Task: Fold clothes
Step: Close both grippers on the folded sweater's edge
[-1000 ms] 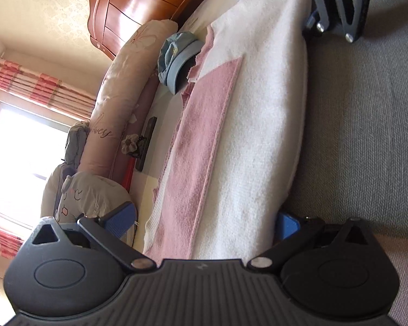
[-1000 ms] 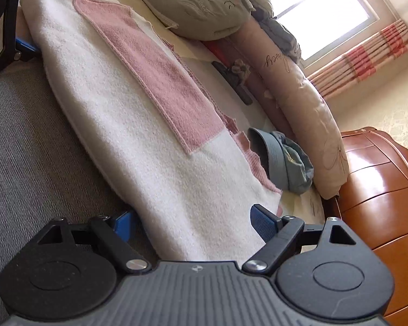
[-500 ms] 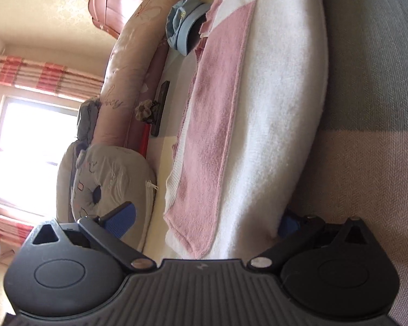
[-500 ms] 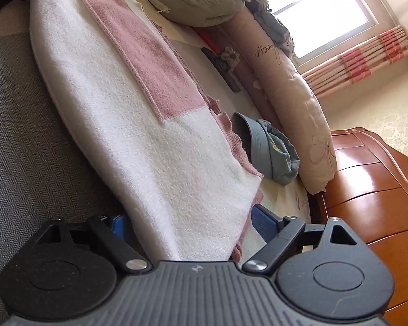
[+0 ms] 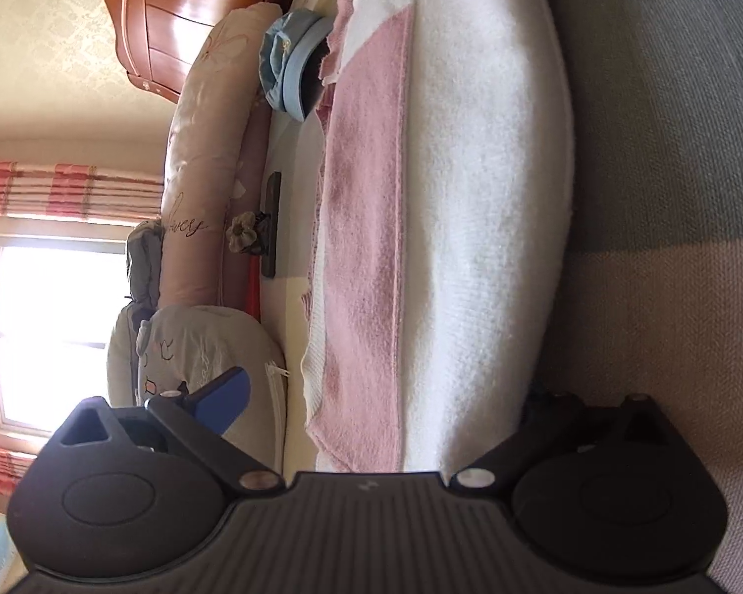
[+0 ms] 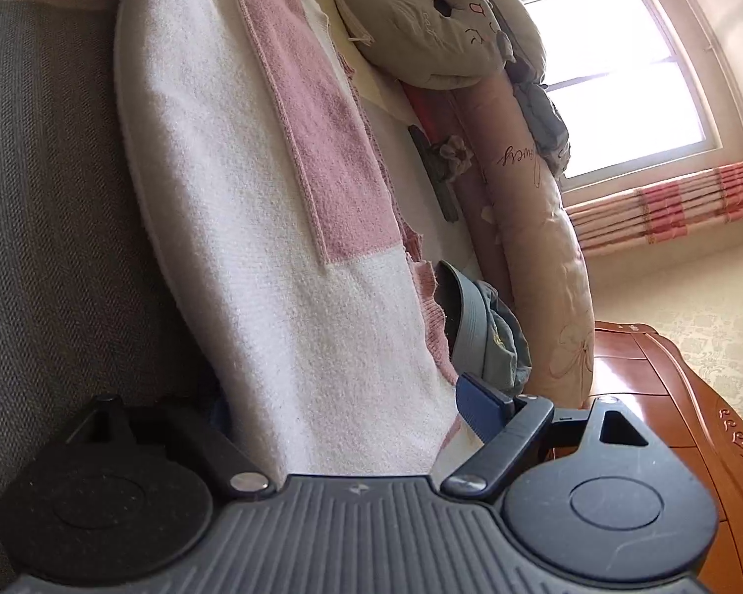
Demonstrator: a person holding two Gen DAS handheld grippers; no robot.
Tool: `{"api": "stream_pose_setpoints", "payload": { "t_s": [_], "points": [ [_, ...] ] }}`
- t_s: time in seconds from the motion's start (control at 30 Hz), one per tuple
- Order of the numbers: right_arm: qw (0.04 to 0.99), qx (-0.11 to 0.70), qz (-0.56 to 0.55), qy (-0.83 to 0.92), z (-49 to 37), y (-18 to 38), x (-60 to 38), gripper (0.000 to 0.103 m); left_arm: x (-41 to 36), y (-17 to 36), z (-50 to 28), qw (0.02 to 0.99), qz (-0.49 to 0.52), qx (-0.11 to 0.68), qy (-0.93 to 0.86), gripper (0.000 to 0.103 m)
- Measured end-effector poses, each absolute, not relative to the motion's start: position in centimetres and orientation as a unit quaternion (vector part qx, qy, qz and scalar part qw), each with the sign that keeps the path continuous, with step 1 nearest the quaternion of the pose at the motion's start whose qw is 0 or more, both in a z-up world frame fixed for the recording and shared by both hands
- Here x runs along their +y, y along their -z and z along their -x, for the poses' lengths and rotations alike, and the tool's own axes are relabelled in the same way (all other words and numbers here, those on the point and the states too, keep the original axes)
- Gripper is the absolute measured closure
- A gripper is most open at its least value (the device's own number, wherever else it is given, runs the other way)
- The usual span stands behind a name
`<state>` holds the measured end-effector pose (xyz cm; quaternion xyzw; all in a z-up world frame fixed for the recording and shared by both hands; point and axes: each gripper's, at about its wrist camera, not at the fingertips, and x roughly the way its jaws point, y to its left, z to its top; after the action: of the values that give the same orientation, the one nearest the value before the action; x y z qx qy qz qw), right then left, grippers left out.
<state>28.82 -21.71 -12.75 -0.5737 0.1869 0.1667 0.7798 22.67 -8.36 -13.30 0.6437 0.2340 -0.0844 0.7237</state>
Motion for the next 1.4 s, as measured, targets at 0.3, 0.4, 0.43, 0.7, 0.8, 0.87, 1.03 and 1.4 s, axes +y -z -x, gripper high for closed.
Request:
{"api": "stream_pose_setpoints", "payload": {
  "t_s": [0.3, 0.4, 0.43, 0.7, 0.8, 0.87, 1.03, 1.4],
  "points": [
    [0.729, 0.184, 0.634, -0.183, -28.0, 15.4, -19.6, 0.072, -10.9, 16.6, -21.3, 0.698, -0.662, 0.254, 0.099, 0.098],
    [0.724, 0.169, 0.646, -0.176, -27.5, 16.7, -19.4, 0.086, -10.6, 16.5, -21.1, 0.709, -0.654, 0.248, 0.092, 0.095],
    [0.724, 0.170, 0.645, -0.177, -27.6, 16.6, -19.4, 0.086, -10.5, 16.1, -21.3, 0.711, -0.649, 0.252, 0.096, 0.092],
    [0.725, 0.183, 0.637, -0.187, -29.6, 15.4, -19.3, 0.073, -10.9, 16.3, -21.8, 0.710, -0.646, 0.265, 0.088, 0.097],
    [0.721, 0.182, 0.643, -0.183, -29.5, 16.3, -19.1, 0.088, -10.7, 15.9, -21.8, 0.720, -0.634, 0.268, 0.090, 0.096],
    [0.730, 0.191, 0.631, -0.183, -29.8, 16.0, -19.2, 0.088, -10.6, 15.3, -21.6, 0.726, -0.626, 0.271, 0.092, 0.095],
    [0.756, 0.216, 0.586, -0.198, -30.4, 13.3, -19.7, 0.090, -10.7, 13.6, -20.3, 0.728, -0.620, 0.273, 0.101, 0.095],
    [0.769, 0.248, 0.537, -0.243, -25.9, 9.3, -21.9, 0.091, -10.9, 9.7, -13.1, 0.723, -0.615, 0.274, 0.155, 0.095]
  ]
}}
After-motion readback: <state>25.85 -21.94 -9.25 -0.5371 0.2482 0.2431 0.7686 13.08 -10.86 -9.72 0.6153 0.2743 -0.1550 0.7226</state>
